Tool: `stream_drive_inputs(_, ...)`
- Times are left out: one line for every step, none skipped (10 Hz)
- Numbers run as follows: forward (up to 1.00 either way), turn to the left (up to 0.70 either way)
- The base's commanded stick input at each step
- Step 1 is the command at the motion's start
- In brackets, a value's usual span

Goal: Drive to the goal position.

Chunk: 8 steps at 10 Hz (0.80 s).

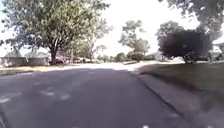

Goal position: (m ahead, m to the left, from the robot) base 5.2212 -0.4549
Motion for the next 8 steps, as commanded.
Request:
stream_drive_inputs(0.7, 0.03)
stream_drive_inputs(0.7, 0.03)
stream_drive_inputs(0.7, 0.03)
stream_drive_inputs(0.7, 0.03)
stream_drive_inputs(0.7, 0.03)
stream_drive_inputs(0.7, 0.03)
stream_drive_inputs(0.7, 0.03)
stream_drive_inputs(0.7, 0.03)
